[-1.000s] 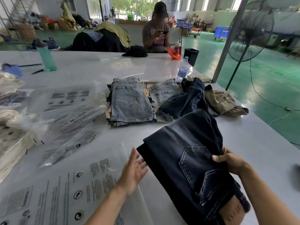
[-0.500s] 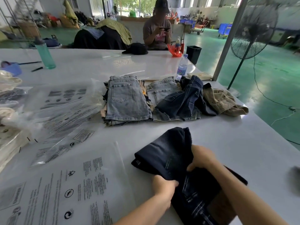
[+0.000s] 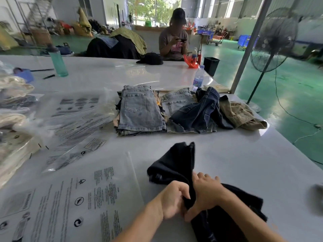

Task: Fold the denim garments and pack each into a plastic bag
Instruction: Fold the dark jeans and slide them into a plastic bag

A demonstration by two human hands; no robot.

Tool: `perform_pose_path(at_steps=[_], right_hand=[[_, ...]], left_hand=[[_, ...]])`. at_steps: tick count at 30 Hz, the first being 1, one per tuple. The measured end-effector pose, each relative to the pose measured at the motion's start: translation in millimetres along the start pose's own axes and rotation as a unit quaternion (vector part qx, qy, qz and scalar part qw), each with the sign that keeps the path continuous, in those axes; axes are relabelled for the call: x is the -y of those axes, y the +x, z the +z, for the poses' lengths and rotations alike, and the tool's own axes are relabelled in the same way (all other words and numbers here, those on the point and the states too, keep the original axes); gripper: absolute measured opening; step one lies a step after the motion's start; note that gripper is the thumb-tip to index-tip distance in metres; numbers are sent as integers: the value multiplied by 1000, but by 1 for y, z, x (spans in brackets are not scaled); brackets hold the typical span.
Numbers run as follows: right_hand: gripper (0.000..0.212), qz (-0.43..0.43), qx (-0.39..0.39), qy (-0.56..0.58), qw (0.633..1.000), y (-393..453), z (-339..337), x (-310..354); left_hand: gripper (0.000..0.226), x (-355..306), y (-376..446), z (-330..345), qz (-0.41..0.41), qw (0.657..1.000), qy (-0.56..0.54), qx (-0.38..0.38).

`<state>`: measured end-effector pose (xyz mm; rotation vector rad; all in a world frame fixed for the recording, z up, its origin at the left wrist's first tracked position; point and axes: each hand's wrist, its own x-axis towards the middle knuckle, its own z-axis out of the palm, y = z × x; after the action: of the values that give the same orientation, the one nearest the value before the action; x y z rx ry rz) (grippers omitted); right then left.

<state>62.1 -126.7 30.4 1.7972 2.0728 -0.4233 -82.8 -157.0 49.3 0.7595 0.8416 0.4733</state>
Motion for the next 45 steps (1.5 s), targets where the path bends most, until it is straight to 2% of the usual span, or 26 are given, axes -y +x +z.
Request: perform_pose_path(at_steps=[1,2,4,5,6,7,8,9,10,11,12,14,16,17,21,24,27,29,31,34,35,36,38,40,43,45], right_hand=[[126,45,-43,22,998,2,9,6],[110,91,-91,63,990,4,15,9],[74,147,-147,142,968,8,18,6],[62,155,-146,172,962,11,17,1],[54,157,-137,199,958,13,16,-5],[50,157,-130,222,953,13,14,-10],[49,156,-131,239,949,13,13,-13],[48,156,-137,248,946,14,13,-15],[48,154,-144,249,945,14,14,-15],[48,147,-151,242,947,14,14,-15],[49,135,-155,230,951,13,15,-15],[54,93,-160,204,961,13,18,-17],[59,45,-160,184,969,12,19,-21],[61,27,-162,178,970,11,20,-22],[62,-1,-162,204,965,5,24,-25],[59,-18,-170,278,945,-4,25,-37],[53,-62,-178,349,918,-19,15,-51],[56,-100,-181,345,916,-30,2,-55],[53,-128,-183,300,928,-38,-9,-52],[39,-156,-180,160,958,-43,-18,-41],[36,-166,-178,114,963,-43,-18,-38],[35,-176,-175,83,965,-43,-16,-34],[44,-188,-175,56,965,-41,-10,-32],[47,-190,-181,35,964,-39,-6,-32],[49,-182,-201,-9,962,-36,-1,-30],[49,-175,-215,-46,960,-34,1,-24]], left_hand=[[17,-4,-3,-1,16,997,68,-25],[32,-10,-4,-3,40,990,129,-50],[71,-19,2,-13,57,981,170,-71],[70,-22,3,-20,70,976,182,-94],[53,-21,4,-30,101,958,205,-172],[35,-17,6,-44,102,908,283,-293],[31,-12,8,-60,65,825,393,-401],[45,-4,6,-74,10,747,480,-461],[61,6,4,-87,-52,699,525,-483],[68,16,3,-98,-88,675,539,-497],[66,25,1,-105,-99,666,541,-504],[42,35,-2,-113,-82,660,556,-498],[28,39,-5,-115,-61,668,560,-486],[25,39,-8,-117,-52,684,547,-479],[16,46,-22,-121,-2,798,439,-413],[28,54,-29,-121,31,832,420,-361],[17,61,-31,-119,54,863,380,-329],[15,64,-31,-116,53,850,416,-318],[11,69,-29,-107,47,819,464,-334],[30,77,-27,-89,20,773,506,-382],[34,80,-26,-82,27,768,506,-393],[32,84,-24,-77,54,766,500,-400],[12,89,-23,-68,100,761,506,-394],[22,92,-22,-65,90,760,515,-386],[23,90,-26,-59,68,761,510,-395],[44,87,-29,-56,84,780,477,-395]])
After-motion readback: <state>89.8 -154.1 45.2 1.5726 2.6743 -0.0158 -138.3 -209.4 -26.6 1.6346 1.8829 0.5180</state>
